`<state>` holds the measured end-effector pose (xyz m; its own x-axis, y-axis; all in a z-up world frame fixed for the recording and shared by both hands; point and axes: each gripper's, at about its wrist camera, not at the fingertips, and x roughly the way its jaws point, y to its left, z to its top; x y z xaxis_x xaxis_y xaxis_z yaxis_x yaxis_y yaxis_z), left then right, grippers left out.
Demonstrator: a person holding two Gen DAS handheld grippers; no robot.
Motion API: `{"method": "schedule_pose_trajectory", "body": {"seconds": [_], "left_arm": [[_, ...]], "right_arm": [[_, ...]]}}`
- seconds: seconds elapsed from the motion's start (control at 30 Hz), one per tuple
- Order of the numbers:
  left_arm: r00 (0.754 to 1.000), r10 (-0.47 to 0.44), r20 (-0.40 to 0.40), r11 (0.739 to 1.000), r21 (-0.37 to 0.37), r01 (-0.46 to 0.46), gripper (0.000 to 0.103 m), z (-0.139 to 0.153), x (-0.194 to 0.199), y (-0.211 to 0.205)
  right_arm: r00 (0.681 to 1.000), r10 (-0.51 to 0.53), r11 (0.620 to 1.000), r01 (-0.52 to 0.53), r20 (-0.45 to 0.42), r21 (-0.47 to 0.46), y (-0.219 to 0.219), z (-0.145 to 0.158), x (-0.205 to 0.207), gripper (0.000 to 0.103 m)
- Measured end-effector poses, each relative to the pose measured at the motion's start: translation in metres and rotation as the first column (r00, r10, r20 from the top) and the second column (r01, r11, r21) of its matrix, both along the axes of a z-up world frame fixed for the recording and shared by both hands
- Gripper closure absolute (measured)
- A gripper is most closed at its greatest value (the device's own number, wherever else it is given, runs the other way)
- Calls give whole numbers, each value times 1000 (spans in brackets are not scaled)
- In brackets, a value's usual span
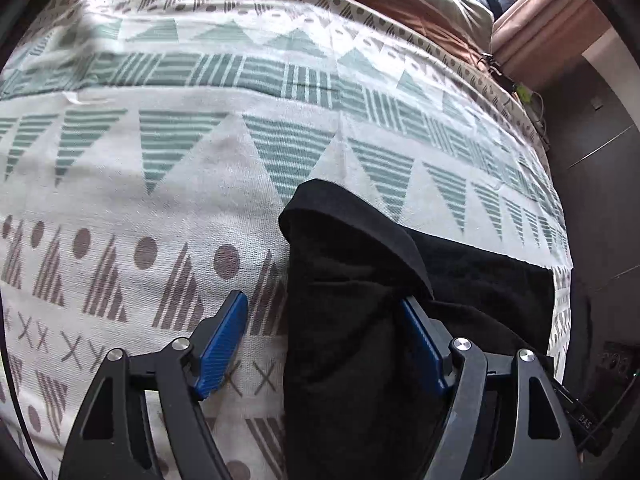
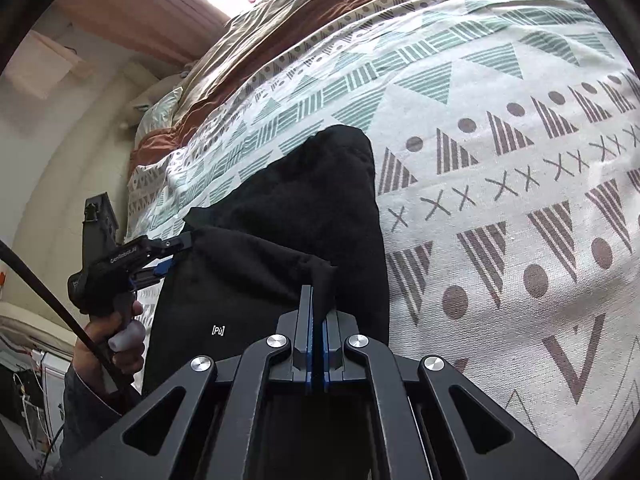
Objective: Fold large clothes
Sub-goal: 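Grasp the folded shirt's end with the right gripper while the left gripper grasps it too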
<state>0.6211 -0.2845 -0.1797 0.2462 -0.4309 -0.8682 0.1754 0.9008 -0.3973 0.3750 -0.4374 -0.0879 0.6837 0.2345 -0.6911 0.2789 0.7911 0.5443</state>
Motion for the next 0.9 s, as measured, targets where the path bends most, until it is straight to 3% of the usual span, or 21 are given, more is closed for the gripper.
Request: {"method": "schedule_pose_trajectory", "body": {"seconds": [0.17,0.27,0.33,0.37,0.4,0.43,0.6,0.9], "left_arm": [[1000,9,5,1000,-16,-9,26,12,-4,6],[999,37,-6,992,-117,-37,26,24,-16,25],[998,60,-1,981,-184,-59,26,31,-28,40],[997,71,0,977,-200,-69,26,34,-34,46],[997,78,1,974,-211,-76,26,35,-38,50],[997,83,0,970,-228,-81,26,38,-44,56],[996,89,-13,957,-275,-89,26,39,-64,68],[993,68,-97,950,-298,-95,26,10,-75,75]], "right_arm": [[1000,16,999,-16,5,42,-5,-2,1,102],[997,50,994,-55,54,91,-8,11,-8,99],[996,56,996,-61,71,66,-12,20,-19,86],[995,59,997,-63,76,53,-14,23,-25,62],[995,62,996,-66,83,57,-17,25,-31,32],[994,56,996,-62,90,65,-21,25,-37,25],[996,44,987,-56,77,150,-37,11,-53,24],[994,110,947,-103,-3,305,-41,-29,-30,24]]}}
